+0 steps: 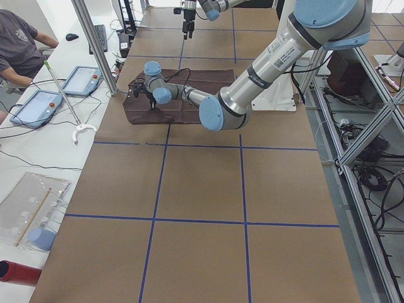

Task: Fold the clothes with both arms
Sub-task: 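Fold the sleeve nearest the left gripper inward onto the shirt body, then move both grippers down to the hem corners nearest the robot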

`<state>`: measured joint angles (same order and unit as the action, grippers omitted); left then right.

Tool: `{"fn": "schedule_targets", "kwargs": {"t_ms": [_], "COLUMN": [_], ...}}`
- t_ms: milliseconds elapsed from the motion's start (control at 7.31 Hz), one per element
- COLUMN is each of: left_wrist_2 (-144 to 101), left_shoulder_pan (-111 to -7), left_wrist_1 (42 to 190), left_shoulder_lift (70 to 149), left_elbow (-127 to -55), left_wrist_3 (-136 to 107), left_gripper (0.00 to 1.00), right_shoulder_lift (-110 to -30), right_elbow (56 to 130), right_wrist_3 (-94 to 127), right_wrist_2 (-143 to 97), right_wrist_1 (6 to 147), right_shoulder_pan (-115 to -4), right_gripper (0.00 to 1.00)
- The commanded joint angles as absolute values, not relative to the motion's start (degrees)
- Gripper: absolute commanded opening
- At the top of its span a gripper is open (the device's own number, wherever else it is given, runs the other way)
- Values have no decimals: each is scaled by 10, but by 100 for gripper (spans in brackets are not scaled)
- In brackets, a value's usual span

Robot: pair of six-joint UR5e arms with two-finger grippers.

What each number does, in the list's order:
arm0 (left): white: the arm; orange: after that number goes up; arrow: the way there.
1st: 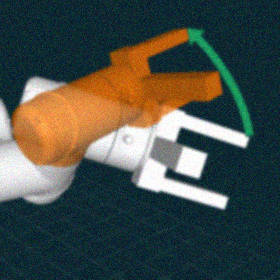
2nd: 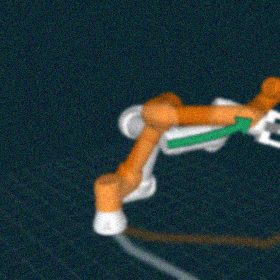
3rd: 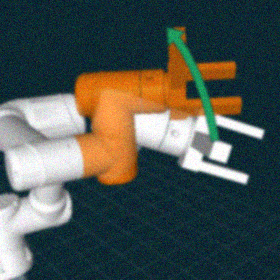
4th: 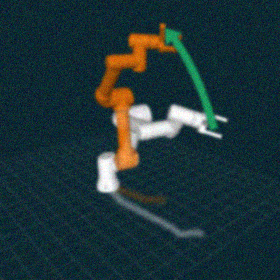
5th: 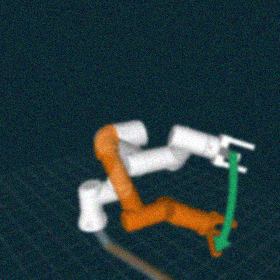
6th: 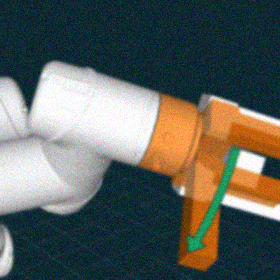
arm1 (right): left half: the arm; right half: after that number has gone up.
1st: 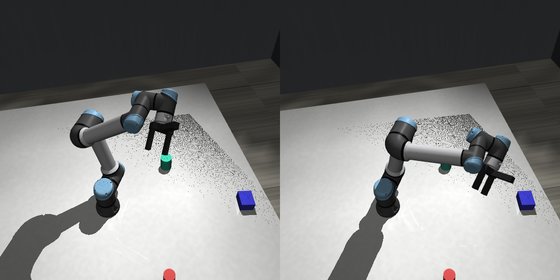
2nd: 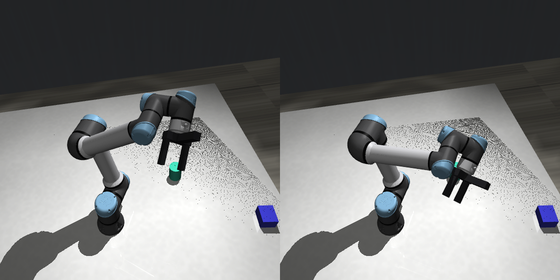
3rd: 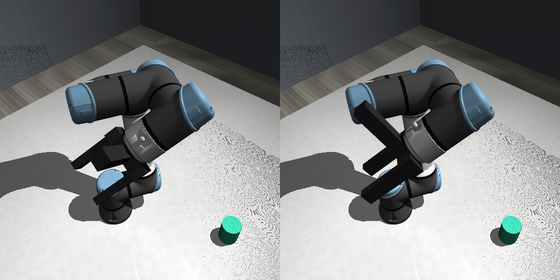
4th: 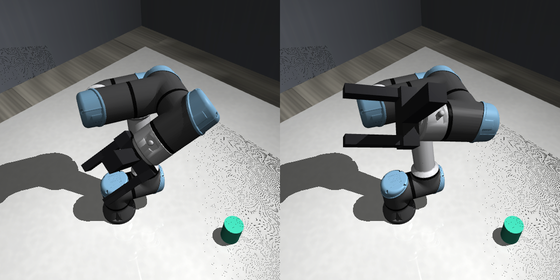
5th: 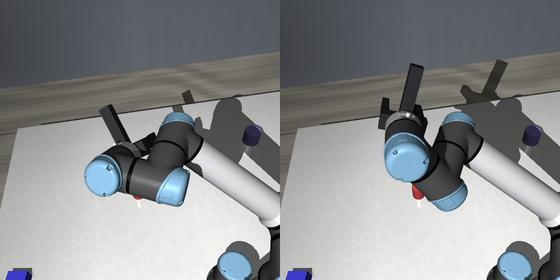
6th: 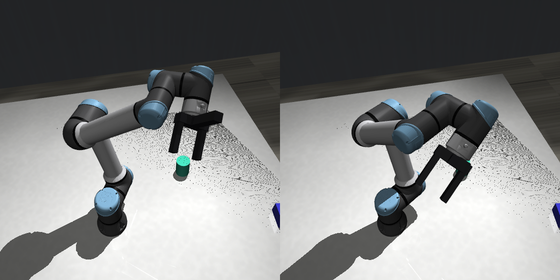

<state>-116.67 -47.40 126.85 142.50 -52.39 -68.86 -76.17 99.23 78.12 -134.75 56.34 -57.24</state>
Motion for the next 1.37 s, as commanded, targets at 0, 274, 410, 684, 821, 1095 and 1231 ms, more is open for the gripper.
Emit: {"fn": "schedule_targets", "kwargs": {"t_ms": [0,274,410,684,821,1095,1231], "left_wrist_2": [-1156,-1151,-1152,-1155,-1157,-1185,-1241], "left_shoulder_pan": [-470,-469,-470,-470,-469,-466,-466], "left_wrist_1": [1274,1274,1273,1274,1268,1267,1266], "left_shoulder_lift": [1428,1429,1428,1406,1368,1302,1256], "left_elbow": [-519,-519,-526,-583,-648,-752,-815], "left_wrist_3": [-692,-692,-693,-728,-736,-736,-741], "left_gripper": [0,63,72,76,76,75,74], "right_shoulder_lift": [-761,-761,-759,-758,-764,-825,-862], "right_elbow": [992,993,997,1008,1028,1120,1162], "right_wrist_3": [781,781,782,804,849,916,928], "right_wrist_2": [-1348,-1348,-1348,-1348,-1348,-1266,-1191], "right_wrist_1": [564,563,563,564,564,565,565], "right_shoulder_pan": [-572,-572,-572,-571,-553,-449,-382], "right_gripper": [100,100,100,100,100,100,100]}}
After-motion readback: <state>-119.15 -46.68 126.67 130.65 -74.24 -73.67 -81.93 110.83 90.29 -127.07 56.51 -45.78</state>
